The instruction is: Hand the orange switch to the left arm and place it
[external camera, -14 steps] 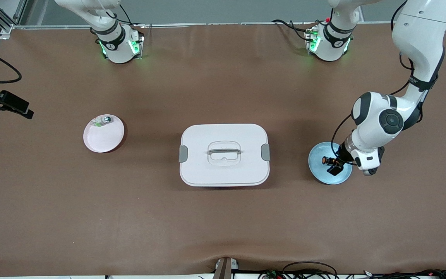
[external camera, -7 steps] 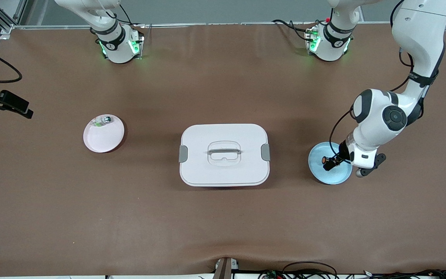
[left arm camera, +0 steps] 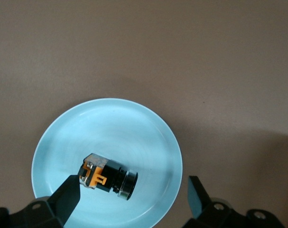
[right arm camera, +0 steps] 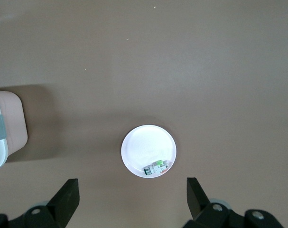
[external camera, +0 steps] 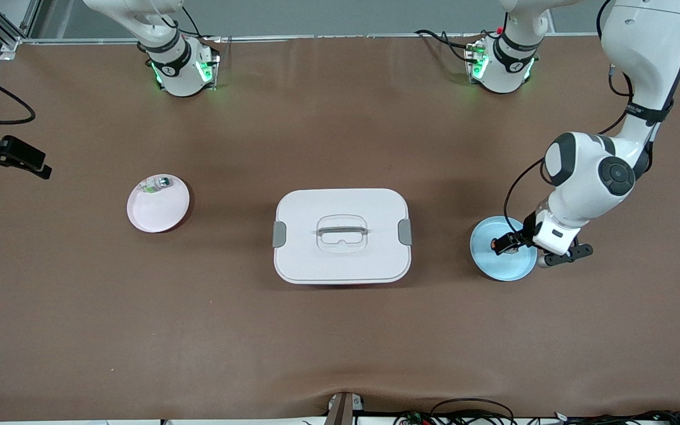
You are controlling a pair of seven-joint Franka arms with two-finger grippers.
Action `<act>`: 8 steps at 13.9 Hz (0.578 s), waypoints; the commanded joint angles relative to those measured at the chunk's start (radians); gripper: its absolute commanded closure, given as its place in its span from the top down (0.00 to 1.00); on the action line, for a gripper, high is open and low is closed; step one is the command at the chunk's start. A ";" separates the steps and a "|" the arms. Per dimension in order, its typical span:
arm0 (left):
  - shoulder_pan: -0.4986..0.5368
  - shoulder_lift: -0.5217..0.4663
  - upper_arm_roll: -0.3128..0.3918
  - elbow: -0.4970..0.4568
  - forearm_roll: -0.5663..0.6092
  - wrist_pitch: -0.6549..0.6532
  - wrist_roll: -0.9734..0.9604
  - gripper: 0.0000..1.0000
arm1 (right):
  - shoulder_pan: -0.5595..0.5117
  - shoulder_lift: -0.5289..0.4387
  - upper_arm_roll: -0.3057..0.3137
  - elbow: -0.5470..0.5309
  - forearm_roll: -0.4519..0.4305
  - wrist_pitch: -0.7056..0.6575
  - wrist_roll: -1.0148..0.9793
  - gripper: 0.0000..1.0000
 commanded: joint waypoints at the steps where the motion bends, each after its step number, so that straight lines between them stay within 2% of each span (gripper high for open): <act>1: -0.015 -0.061 0.028 -0.012 -0.041 -0.056 0.109 1.00 | 0.004 -0.009 0.001 0.006 -0.013 -0.014 -0.012 1.00; 5: -0.004 -0.122 0.032 0.075 -0.040 -0.241 0.108 1.00 | 0.007 -0.009 0.002 0.006 -0.013 -0.011 -0.013 1.00; 8: 0.002 -0.148 0.035 0.224 -0.031 -0.498 0.093 1.00 | 0.015 -0.008 0.001 0.006 -0.013 -0.003 -0.012 1.00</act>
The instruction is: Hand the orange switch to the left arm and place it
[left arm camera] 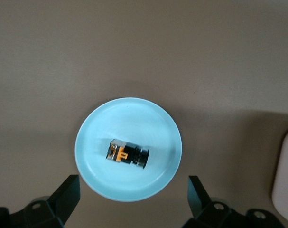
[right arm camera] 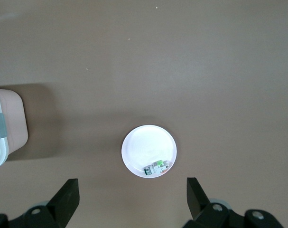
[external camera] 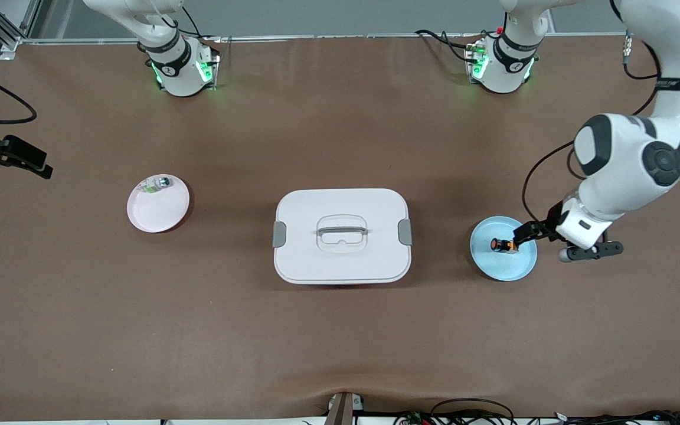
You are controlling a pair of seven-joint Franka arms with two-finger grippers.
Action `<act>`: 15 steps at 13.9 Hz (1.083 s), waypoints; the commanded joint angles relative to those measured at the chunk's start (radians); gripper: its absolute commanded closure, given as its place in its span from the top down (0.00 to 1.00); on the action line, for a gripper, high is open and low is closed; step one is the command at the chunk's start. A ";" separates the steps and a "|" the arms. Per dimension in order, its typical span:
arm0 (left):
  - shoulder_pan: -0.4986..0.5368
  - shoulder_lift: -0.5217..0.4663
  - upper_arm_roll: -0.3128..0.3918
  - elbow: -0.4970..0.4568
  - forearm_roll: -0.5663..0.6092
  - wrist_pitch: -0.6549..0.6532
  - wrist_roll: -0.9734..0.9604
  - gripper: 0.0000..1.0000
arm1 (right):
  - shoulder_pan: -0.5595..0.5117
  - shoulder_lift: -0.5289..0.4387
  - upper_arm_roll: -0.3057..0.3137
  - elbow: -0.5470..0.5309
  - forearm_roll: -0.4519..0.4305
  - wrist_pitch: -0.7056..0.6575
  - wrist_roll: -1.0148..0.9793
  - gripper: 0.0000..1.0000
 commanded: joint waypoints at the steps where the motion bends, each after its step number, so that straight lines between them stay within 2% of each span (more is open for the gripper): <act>1: 0.006 -0.024 0.010 0.141 0.001 -0.231 0.007 1.00 | 0.009 -0.008 -0.001 0.006 -0.013 -0.003 -0.005 1.00; 2: 0.022 -0.026 0.010 0.201 0.035 -0.310 0.007 1.00 | 0.008 -0.008 -0.001 0.006 -0.014 -0.001 -0.005 1.00; 4: 0.028 -0.038 0.010 0.265 0.072 -0.365 0.007 1.00 | 0.008 -0.008 -0.002 0.006 -0.013 -0.001 -0.005 1.00; 9: 0.065 -0.133 0.005 0.261 0.074 -0.379 0.020 1.00 | 0.004 -0.008 -0.005 0.006 -0.005 0.000 -0.002 1.00; 15: 0.039 -0.133 0.011 0.269 0.074 -0.385 0.018 1.00 | 0.008 -0.008 -0.004 0.006 -0.011 0.000 -0.002 1.00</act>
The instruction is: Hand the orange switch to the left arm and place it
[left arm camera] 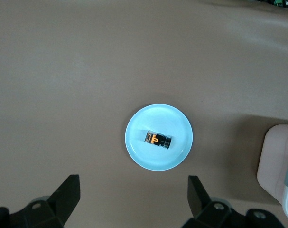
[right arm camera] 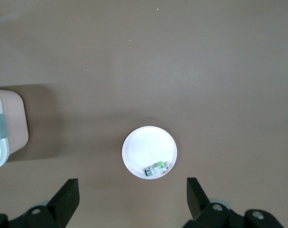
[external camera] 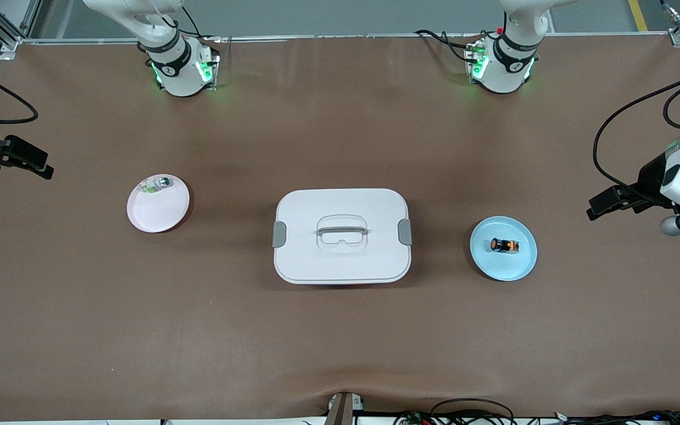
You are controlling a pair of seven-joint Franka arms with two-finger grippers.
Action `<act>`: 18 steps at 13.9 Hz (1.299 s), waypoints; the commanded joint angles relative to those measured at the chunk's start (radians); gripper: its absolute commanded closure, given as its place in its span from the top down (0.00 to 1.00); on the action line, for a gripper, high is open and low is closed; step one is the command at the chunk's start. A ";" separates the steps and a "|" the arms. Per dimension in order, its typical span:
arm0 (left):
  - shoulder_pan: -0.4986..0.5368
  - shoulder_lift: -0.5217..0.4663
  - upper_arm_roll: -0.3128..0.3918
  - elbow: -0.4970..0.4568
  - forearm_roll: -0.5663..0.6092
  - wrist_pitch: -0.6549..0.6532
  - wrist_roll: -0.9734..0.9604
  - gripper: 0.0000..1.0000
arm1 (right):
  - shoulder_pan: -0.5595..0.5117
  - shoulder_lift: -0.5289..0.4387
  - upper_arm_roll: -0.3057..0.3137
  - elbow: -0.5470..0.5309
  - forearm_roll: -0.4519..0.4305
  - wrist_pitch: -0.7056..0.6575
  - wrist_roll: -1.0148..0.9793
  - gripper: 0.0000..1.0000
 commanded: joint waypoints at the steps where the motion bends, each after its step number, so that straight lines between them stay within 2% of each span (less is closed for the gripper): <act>1: -0.048 -0.008 0.030 -0.002 0.021 -0.012 0.013 1.00 | 0.004 -0.008 0.000 0.005 -0.011 -0.003 -0.002 1.00; 4: -0.186 -0.013 0.180 -0.002 0.024 -0.012 0.016 1.00 | 0.004 -0.006 0.001 0.005 -0.012 -0.003 -0.002 1.00; 6: -0.210 -0.025 0.204 -0.005 0.027 -0.017 0.019 1.00 | 0.004 -0.006 0.001 0.005 -0.014 -0.003 -0.002 1.00; 8: -0.262 -0.056 0.259 -0.013 0.027 -0.052 0.021 1.00 | 0.004 -0.006 0.001 0.005 -0.014 -0.003 -0.002 1.00; 14: -0.289 -0.160 0.257 -0.071 0.025 -0.071 0.034 1.00 | 0.005 -0.006 0.001 0.005 -0.014 -0.003 -0.001 1.00; 16: -0.264 -0.176 0.258 -0.068 0.022 -0.089 0.125 1.00 | 0.004 -0.005 0.001 0.005 -0.014 -0.003 -0.001 1.00; 18: -0.247 -0.185 0.256 -0.060 0.008 -0.098 0.125 1.00 | 0.005 -0.006 0.001 0.005 -0.015 -0.003 -0.001 1.00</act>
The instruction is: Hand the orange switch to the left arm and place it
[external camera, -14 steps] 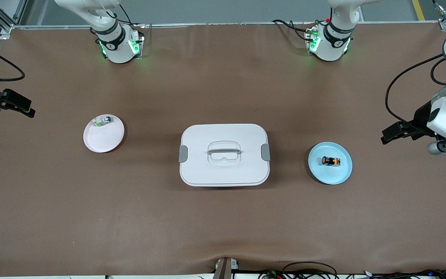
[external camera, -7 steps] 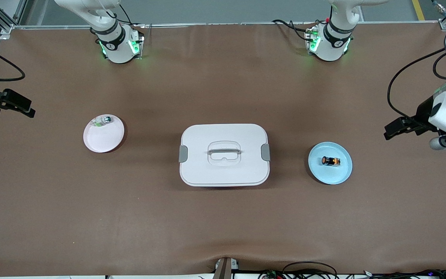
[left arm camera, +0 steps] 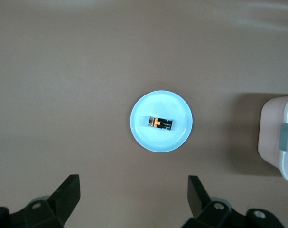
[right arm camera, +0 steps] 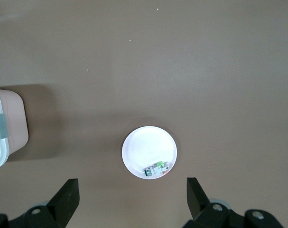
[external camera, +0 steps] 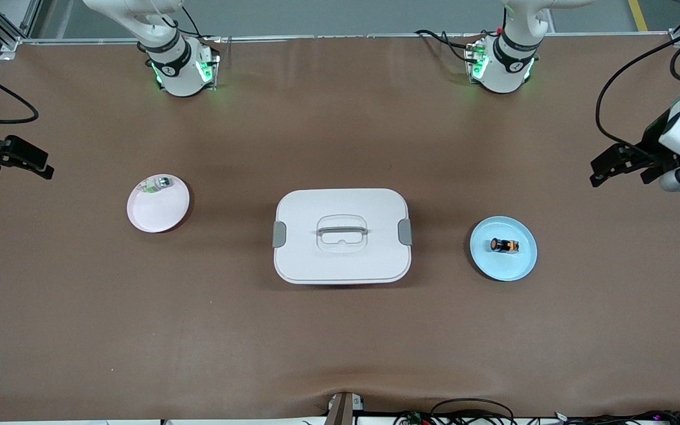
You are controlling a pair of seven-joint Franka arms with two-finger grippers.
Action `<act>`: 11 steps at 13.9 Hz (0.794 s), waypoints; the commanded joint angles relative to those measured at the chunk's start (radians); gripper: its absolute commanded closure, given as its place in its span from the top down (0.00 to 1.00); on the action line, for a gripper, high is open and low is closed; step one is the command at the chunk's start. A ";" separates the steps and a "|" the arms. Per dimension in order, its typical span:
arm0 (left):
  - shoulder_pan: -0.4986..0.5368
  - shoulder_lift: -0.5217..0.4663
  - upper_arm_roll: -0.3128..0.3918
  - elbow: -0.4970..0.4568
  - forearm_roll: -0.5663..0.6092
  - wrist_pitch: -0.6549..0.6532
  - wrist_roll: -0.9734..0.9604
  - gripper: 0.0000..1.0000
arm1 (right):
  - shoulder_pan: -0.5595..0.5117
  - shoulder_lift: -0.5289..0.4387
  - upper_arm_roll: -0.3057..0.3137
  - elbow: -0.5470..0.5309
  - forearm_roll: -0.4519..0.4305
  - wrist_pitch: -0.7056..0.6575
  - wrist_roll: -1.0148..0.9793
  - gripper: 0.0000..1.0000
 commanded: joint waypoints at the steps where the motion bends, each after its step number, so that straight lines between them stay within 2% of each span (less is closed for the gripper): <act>1: 0.011 -0.034 0.008 -0.016 0.001 -0.014 0.031 1.00 | 0.004 -0.005 0.000 0.005 -0.012 -0.003 -0.001 1.00; 11: -0.002 0.006 0.000 0.053 0.001 -0.037 0.041 1.00 | 0.005 -0.005 0.000 0.005 -0.014 -0.003 -0.001 1.00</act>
